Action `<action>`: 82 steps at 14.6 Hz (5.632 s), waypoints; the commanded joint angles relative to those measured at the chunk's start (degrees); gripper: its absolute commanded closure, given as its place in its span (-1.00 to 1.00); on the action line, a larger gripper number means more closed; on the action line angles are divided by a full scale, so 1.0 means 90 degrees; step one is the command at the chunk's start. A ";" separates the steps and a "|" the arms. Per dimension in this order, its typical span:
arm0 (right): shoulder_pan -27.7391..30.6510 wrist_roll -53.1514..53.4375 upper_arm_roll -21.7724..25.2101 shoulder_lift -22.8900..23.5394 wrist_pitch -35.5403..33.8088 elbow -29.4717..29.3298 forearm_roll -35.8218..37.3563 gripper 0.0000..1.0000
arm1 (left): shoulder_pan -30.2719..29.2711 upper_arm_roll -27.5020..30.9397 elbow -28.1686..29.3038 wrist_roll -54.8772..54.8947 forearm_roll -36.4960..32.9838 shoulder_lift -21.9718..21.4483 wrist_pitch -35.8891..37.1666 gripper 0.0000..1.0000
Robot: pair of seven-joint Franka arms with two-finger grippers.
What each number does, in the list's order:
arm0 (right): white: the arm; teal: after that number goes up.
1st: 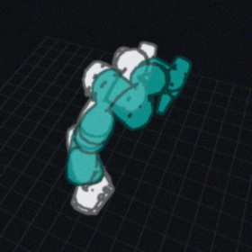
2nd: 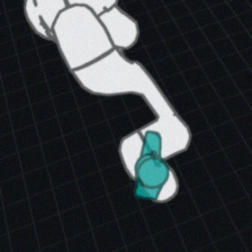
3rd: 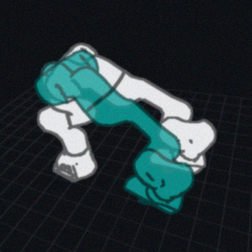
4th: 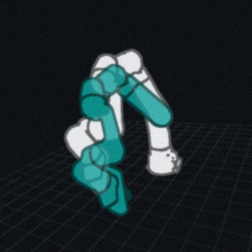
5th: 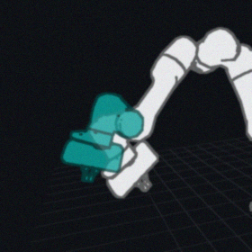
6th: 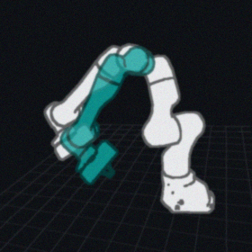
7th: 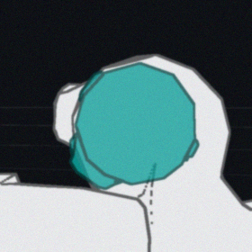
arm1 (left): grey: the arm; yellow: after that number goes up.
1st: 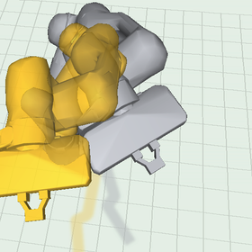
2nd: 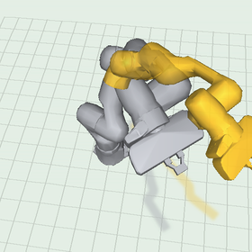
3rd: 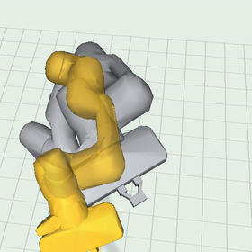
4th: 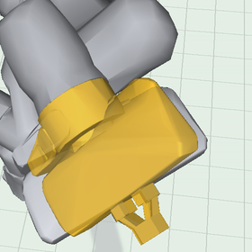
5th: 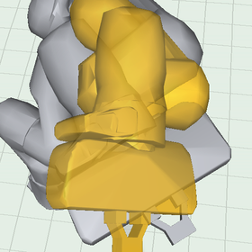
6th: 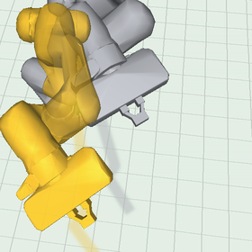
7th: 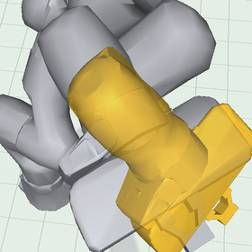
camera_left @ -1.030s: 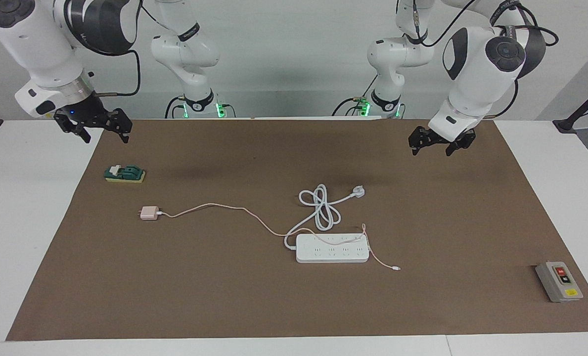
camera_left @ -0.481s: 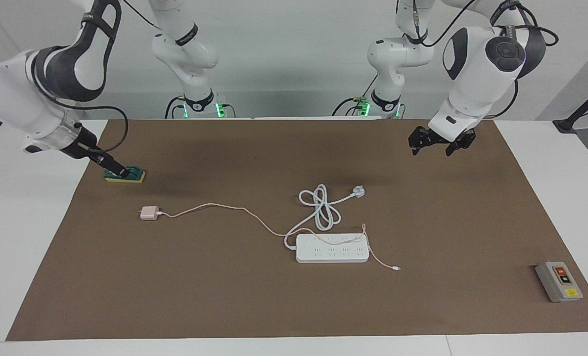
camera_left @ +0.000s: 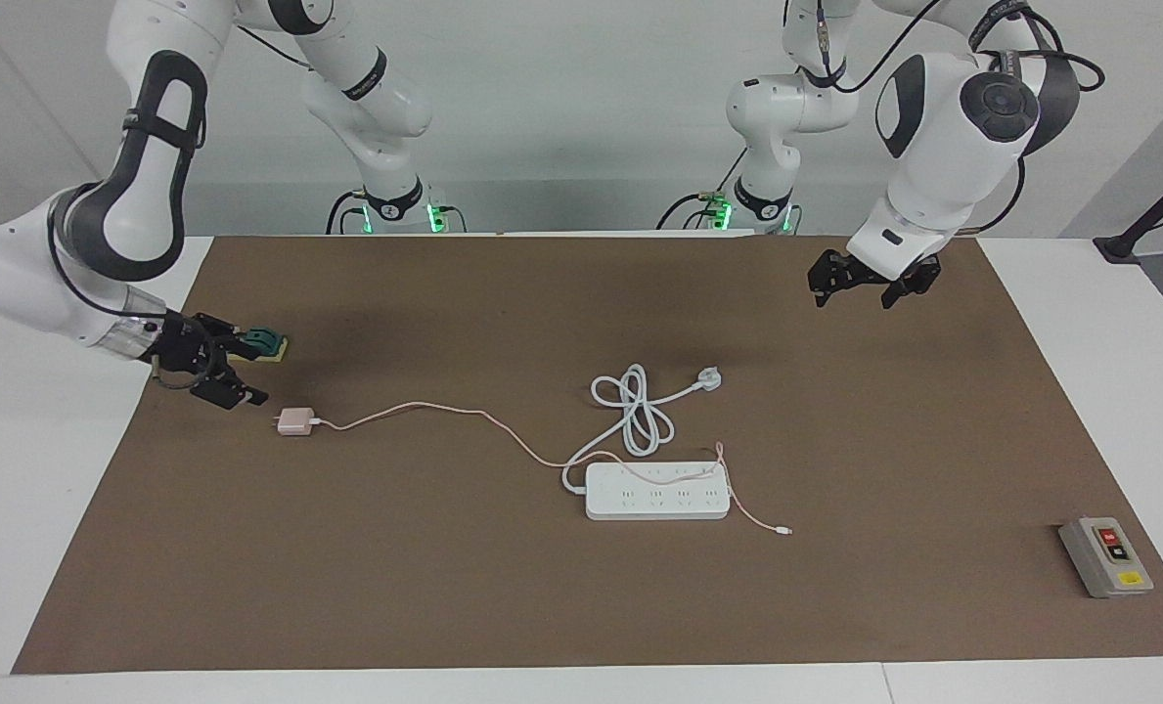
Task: Plug charger into power strip
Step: 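Reach the right gripper to the pink charger plug and grasp it, then lift the charger with the right gripper while the left gripper reaches over, then bring the charger to the left gripper and close the left gripper on it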
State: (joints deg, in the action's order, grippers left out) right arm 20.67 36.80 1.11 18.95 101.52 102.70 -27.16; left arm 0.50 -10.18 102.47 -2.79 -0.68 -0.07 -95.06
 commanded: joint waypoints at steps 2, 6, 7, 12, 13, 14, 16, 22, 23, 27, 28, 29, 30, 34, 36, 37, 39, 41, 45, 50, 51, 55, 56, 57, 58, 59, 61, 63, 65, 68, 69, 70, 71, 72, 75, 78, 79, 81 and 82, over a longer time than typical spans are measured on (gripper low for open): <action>0.0144 0.0286 -0.0007 0.0598 0.0068 -0.0190 -0.0692 -1.00 | 0.0023 0.0056 0.0021 0.0056 0.0085 -0.0090 -0.0014 -1.00; 0.0115 0.0413 0.0003 0.0911 0.0126 -0.0239 -0.0898 -1.00 | 0.0023 0.0056 0.0021 0.0056 0.0085 -0.0089 -0.0014 -1.00; 0.0086 0.0423 0.0003 0.0960 0.0126 -0.0239 -0.0898 -1.00 | 0.0023 0.0056 0.0021 0.0056 0.0085 -0.0089 -0.0004 -1.00; 0.0066 0.0442 -0.0006 0.1097 0.0282 -0.0210 -0.0937 -1.00 | 0.0023 0.0056 0.0021 0.0056 0.0085 -0.0099 -0.0004 -1.00; 0.0057 0.0442 -0.0006 0.1097 0.0311 -0.0200 -0.0937 -1.00 | 0.0023 0.0056 0.0021 0.0056 0.0085 -0.0090 -0.0004 -1.00; 0.0056 0.0442 -0.0006 0.1097 0.0370 -0.0190 -0.0937 -1.00 | 0.0023 0.0056 0.0021 0.0056 0.0085 -0.0089 -0.0004 -1.00; 0.0047 0.0433 -0.0006 0.1107 0.0438 -0.0132 -0.0947 -1.00 | 0.0023 0.0056 0.0021 0.0056 0.0075 -0.0089 -0.0004 -1.00; 0.0017 0.0433 -0.0016 0.1107 0.0673 0.0005 -0.1015 -1.00 | 0.0023 0.0056 0.0021 0.0046 0.0085 -0.0089 -0.0004 -1.00; 0.0017 0.0433 -0.0016 0.1107 0.0683 0.0044 -0.1025 -1.00 | 0.0023 0.0056 0.0021 0.0056 0.0085 -0.0089 -0.0004 -1.00; -0.0031 0.0403 -0.0016 0.1097 0.0819 0.0210 -0.1123 -0.84 | 0.0023 0.0056 0.0021 0.0047 0.0075 -0.0089 -0.0004 -1.00; -0.0031 0.0403 -0.0016 0.1097 0.0820 0.0220 -0.1152 -0.61 | 0.0023 0.0056 0.0021 0.0046 0.0075 -0.0089 -0.0004 -1.00; -0.0041 0.0403 -0.0016 0.1097 0.0820 0.0210 -0.1152 -0.21 | 0.0023 0.0056 0.0021 0.0046 0.0085 -0.0089 -0.0004 -1.00; -0.0041 0.0384 -0.0016 0.1097 0.0829 0.0220 -0.1152 0.12 | 0.0023 0.0056 0.0021 0.0056 0.0085 -0.0099 -0.0004 -1.00; -0.0129 0.0384 -0.0006 0.1088 0.0849 0.0210 -0.1152 1.00 | 0.0023 0.0037 0.0040 0.0124 0.0095 -0.0089 -0.0042 -1.00; -0.0129 0.0442 -0.0006 0.1088 0.0849 0.0200 -0.1162 1.00 | -0.0045 0.0046 0.0099 0.0134 0.0764 0.0085 -0.0296 -1.00; -0.0129 0.0442 -0.0006 0.1088 0.0849 0.0191 -0.1162 1.00 | -0.0181 0.0047 0.0099 0.0134 0.1252 0.0241 -0.0316 -1.00; -0.0119 0.0462 -0.0016 0.1078 0.0752 0.0113 -0.1152 1.00 | -0.0250 0.0047 0.0089 0.0289 0.2102 0.0553 -0.0365 -1.00; -0.0148 0.0695 -0.0026 0.1049 0.0557 -0.0111 -0.1152 1.00 | -0.0444 0.0047 0.0089 0.0922 0.2990 0.0769 -0.0637 -1.00; -0.0607 0.1699 -0.0036 0.0951 -0.0038 -0.0755 -0.1142 1.00 | -0.0806 0.0037 0.0080 0.1890 0.4651 0.1247 -0.1058 -1.00; -0.1368 0.2607 -0.0075 0.0385 -0.0294 -0.0942 -0.1181 1.00 | -0.0817 0.0037 0.0031 0.3257 0.6361 0.2067 -0.1380 -1.00; -0.1553 0.2842 -0.0084 0.0317 -0.0294 -0.1020 -0.1239 1.00 | -0.0807 0.0027 0.0031 0.3414 0.6761 0.2194 -0.1352 -1.00; -0.2276 0.3537 -0.0084 0.0287 -0.0226 -0.1362 -0.1493 1.00 | -0.0622 -0.0080 -0.0213 0.4798 0.7975 0.2625 -0.1263 -1.00; -0.2481 0.3702 -0.0075 0.0296 -0.0158 -0.1410 -0.1620 1.00 | -0.0535 -0.0090 -0.0252 0.5141 0.8092 0.2703 -0.1293 -1.00; -0.2637 0.3917 -0.0075 0.0296 -0.0022 -0.1479 -0.1698 1.00 | -0.0514 -0.0100 -0.0359 0.5183 0.8248 0.2742 -0.1274 -1.00; -0.2813 0.4161 -0.0084 0.0306 0.0173 -0.1528 -0.1728 1.00 | -0.0504 -0.0139 -0.0486 0.5202 0.8433 0.2897 -0.1119 -1.00; -0.3018 0.4298 -0.0084 0.0306 0.0320 -0.1528 -0.1748 1.00 | -0.0466 -0.0226 -0.0516 0.5203 0.8609 0.2976 -0.1146 -1.00; -0.3360 0.4494 -0.0084 0.0316 0.0642 -0.1528 -0.1767 1.00 | -0.0320 -0.0285 -0.0536 0.5203 0.8698 0.2987 -0.1185 -1.00; -0.3711 0.4874 -0.0084 0.0326 0.0984 -0.1538 -0.1835 1.00 | -0.0134 -0.0295 -0.0681 0.5203 0.8970 0.3219 -0.1031 -1.00; -0.4053 0.5109 -0.0084 0.0365 0.1442 -0.1538 -0.2040 1.00 | 0.0013 -0.0412 -0.1179 0.5203 0.9147 0.3825 -0.0844 -1.00; -0.4522 0.5402 -0.0084 0.0520 0.1903 -0.1673 -0.2041 1.00 | 0.0266 -0.0510 -0.0928 0.5193 0.9723 0.3846 -0.0844 -1.00; -0.4562 0.5471 -0.0084 0.0579 0.1933 -0.1771 -0.2041 1.00 | 0.0277 -0.0549 -0.0859 0.5193 0.9820 0.3836 -0.0815 -1.00; -0.4572 0.5472 -0.0084 0.0589 0.1952 -0.1772 -0.2031 1.00 | 0.0287 -0.0568 -0.0858 0.5193 0.9831 0.3827 -0.0718 -1.00; -0.4582 0.5472 -0.0084 0.0609 0.1962 -0.1772 -0.2012 1.00 | 0.0277 -0.0627 -0.0858 0.5183 0.9831 0.3827 -0.0649 -1.00; -0.4592 0.5481 -0.0084 0.0677 0.2059 -0.1782 -0.2002 1.00 | 0.0277 -0.0637 -0.0839 0.5144 0.9841 0.3807 -0.0523 -1.00; -0.4768 0.5491 -0.0084 0.0794 0.2196 -0.1821 -0.1992 1.00 | 0.0199 -0.0637 -0.0537 0.4978 0.9841 0.3535 -0.0219 -1.00; -0.4787 0.5491 -0.0084 0.0824 0.2187 -0.1908 -0.1973 1.00 | 0.0208 -0.0637 -0.0292 0.4813 0.9948 0.3299 -0.0345 -1.00; -0.4778 0.5491 -0.0084 0.0824 0.2177 -0.1919 -0.1972 1.00 | 0.0228 -0.0627 -0.0292 0.4725 0.9958 0.3299 -0.0413 -1.00; -0.4778 0.5491 -0.0084 0.0824 0.2177 -0.1919 -0.1972 1.00 | 0.0257 -0.0627 -0.0282 0.4598 0.9958 0.3299 -0.0540 -1.00; -0.4778 0.5481 -0.0084 0.0824 0.2177 -0.1919 -0.1972 1.00 | 0.0267 -0.0627 -0.0282 0.4568 0.9958 0.3299 -0.0570 -1.00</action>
State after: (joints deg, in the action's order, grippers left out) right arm -22.19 85.61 0.23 25.47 120.89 86.85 -44.22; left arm 2.57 -16.21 97.55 39.44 87.52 31.59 -98.62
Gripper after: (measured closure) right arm 0.511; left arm 0.000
